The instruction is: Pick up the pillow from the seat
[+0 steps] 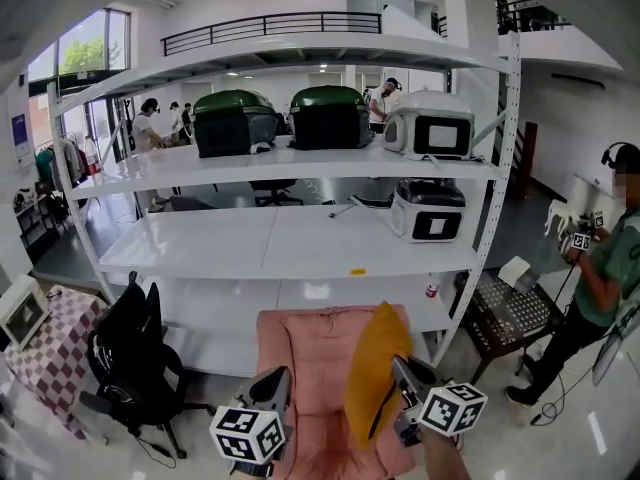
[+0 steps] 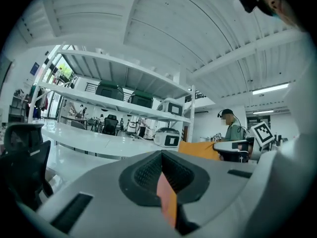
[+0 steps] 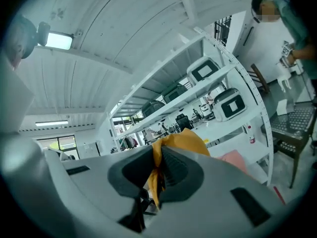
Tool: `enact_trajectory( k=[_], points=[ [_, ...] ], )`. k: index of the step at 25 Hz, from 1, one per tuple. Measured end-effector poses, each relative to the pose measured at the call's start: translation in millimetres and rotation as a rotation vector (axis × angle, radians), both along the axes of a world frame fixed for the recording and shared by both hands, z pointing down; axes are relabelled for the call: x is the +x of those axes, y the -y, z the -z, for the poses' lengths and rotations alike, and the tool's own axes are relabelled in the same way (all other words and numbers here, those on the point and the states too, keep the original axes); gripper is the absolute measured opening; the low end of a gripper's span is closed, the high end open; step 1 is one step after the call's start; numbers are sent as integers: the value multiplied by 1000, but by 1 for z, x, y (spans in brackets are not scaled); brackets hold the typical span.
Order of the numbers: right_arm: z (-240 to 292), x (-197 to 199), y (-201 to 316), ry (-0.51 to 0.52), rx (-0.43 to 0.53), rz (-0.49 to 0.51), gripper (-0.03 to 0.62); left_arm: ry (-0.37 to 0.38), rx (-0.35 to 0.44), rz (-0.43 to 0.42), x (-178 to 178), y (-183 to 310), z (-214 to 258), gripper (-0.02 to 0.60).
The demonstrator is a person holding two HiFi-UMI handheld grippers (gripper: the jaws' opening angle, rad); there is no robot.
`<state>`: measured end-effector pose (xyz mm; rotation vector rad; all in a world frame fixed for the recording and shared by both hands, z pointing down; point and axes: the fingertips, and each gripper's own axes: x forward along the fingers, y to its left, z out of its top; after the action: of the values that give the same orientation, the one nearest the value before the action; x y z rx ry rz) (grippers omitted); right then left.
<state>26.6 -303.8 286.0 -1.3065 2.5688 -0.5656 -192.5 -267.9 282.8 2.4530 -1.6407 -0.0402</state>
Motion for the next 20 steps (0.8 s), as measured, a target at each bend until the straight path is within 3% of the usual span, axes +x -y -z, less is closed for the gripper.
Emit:
enact_trajectory(
  k=[10, 20],
  points=[
    [40, -7, -17, -80, 100, -8, 31, 34, 67, 1, 0, -14, 32, 3],
    [60, -13, -24, -115, 144, -12, 31, 20, 72, 9, -8, -20, 47, 3]
  ],
)
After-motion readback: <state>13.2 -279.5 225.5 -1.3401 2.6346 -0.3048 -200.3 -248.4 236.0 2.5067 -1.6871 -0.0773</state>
